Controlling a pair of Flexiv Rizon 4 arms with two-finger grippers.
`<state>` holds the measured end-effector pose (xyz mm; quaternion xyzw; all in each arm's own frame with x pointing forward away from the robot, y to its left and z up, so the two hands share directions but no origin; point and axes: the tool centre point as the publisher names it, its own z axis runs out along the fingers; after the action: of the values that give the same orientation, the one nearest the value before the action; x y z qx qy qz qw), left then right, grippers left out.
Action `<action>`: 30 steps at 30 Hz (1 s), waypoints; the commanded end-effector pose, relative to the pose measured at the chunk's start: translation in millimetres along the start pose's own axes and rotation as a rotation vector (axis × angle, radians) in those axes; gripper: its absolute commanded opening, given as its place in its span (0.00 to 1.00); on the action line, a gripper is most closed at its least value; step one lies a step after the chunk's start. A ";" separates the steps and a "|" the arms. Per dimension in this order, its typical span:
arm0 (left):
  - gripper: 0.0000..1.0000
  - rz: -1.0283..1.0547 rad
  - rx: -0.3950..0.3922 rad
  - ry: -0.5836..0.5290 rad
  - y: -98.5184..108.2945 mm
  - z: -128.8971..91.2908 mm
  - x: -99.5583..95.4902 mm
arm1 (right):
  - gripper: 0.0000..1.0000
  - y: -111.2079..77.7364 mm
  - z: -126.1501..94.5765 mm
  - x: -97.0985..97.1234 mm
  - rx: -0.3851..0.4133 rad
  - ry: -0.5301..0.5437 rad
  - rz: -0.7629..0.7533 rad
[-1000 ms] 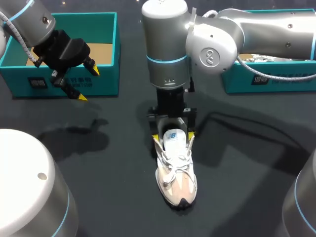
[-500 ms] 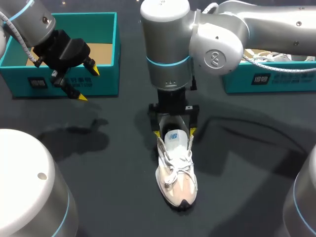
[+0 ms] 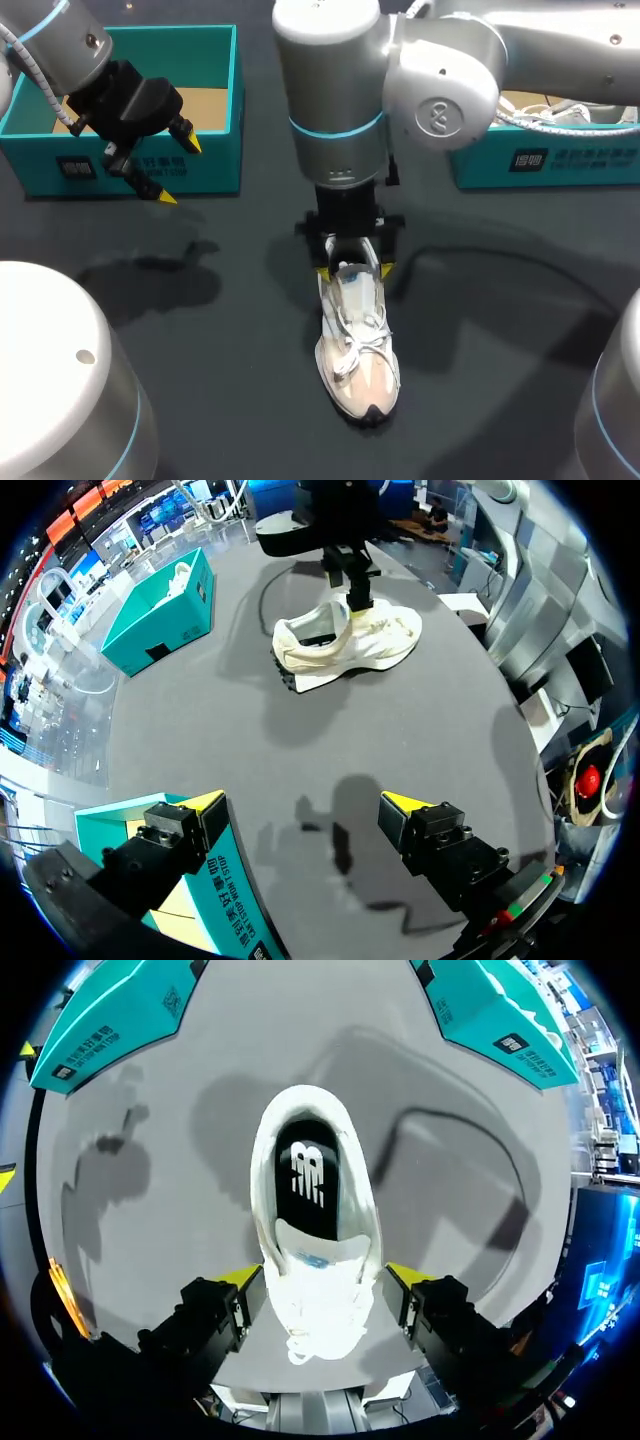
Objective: Take the shoe out of the shoebox, open the shoe tongue, remove and reinsert the insole, then place the shoe into the shoebox
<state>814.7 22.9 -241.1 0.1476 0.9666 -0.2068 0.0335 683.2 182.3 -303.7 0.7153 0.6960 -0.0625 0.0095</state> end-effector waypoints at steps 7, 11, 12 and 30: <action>1.00 0.001 -0.003 -0.001 0.2 -0.4 1.0 | 0.48 -47.3 -8.9 -3.7 -0.030 -0.015 0.047; 1.00 0.001 -0.003 -0.001 0.2 -0.4 1.0 | 0.48 -57.8 -6.2 -3.3 -0.023 -0.015 0.059; 1.00 0.001 -0.003 -0.001 0.2 -0.4 1.0 | 0.47 -58.5 -5.5 -2.7 -0.027 -0.017 0.061; 1.00 0.001 -0.003 -0.001 0.2 -0.4 1.0 | 0.07 -14.0 25.2 -6.6 -0.061 0.000 -0.019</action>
<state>814.7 22.9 -241.1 0.1476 0.9666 -0.2067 0.0335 662.3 176.7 -321.9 0.7086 0.7034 -0.0409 0.0381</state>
